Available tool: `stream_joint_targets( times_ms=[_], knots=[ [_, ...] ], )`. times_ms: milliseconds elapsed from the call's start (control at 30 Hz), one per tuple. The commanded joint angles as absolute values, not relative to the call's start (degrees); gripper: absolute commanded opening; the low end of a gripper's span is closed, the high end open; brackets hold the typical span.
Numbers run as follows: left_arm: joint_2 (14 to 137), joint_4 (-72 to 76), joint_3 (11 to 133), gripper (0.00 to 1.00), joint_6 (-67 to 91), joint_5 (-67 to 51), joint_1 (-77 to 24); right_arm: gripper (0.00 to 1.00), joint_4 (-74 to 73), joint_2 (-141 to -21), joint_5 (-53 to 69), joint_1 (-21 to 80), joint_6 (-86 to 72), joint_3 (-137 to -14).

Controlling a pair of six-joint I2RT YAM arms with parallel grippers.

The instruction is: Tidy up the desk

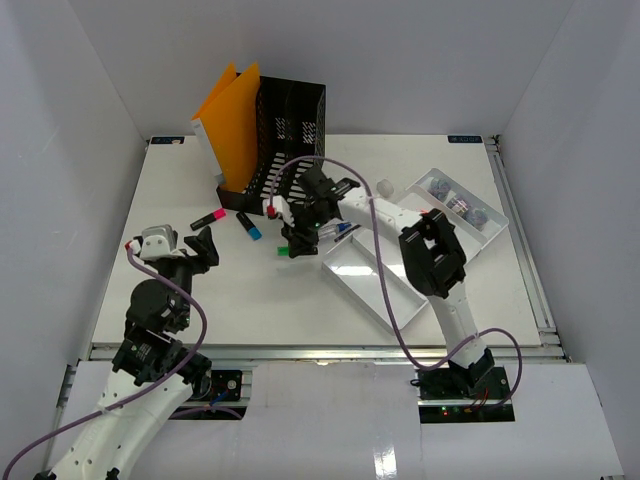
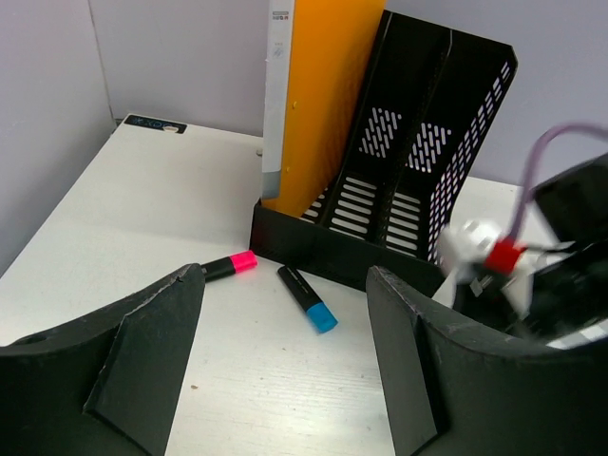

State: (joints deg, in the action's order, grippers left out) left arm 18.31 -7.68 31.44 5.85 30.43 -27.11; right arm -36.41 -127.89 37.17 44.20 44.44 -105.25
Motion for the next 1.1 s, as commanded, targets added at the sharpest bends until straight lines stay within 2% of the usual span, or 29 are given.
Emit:
stream_joint_targets(
  times_ms=[0,200,433,567,733,900,933,967,1067],
  knots=[
    [20.5,-7.8,31.0,0.8,6.3,27.1,-27.0,0.12,-36.6,-113.8,46.5,36.3,37.8,-106.4],
    [26.4,-9.2,32.2,0.8,7.6,21.5,-27.0,0.1,-34.4,-101.4,38.3,22.4,36.1,-89.5],
    [33.6,-10.1,33.7,0.8,10.3,14.3,-26.9,0.12,-23.3,-91.7,30.2,4.1,34.3,-68.4],
    [38.3,-10.5,34.5,0.8,13.5,9.1,-26.5,0.15,-19.7,-93.3,26.4,-0.9,35.7,-66.0],
    [43.2,-7.2,32.6,0.79,27.9,1.3,-25.9,0.21,-19.4,-99.9,23.9,-1.6,36.9,-72.1],
    [50.1,-2.7,28.7,0.79,39.2,0.7,-25.2,0.43,-19.6,-103.6,21.5,-1.7,37.0,-76.0],
    [52.2,-2.6,29.2,0.79,40.8,0.6,-24.1,0.54,-19.6,-103.5,21.5,-1.7,36.9,-75.8],
    [54.8,-2.5,30.1,0.79,41.8,0.4,-23.3,0.6,-19.5,-103.2,21.7,-1.7,36.9,-75.4],
    [59.9,-2.7,32.8,0.78,43.6,-1.5,-20.6,0.68,-19.7,-100.2,24.1,-2.0,35.6,-73.7]
  ],
)
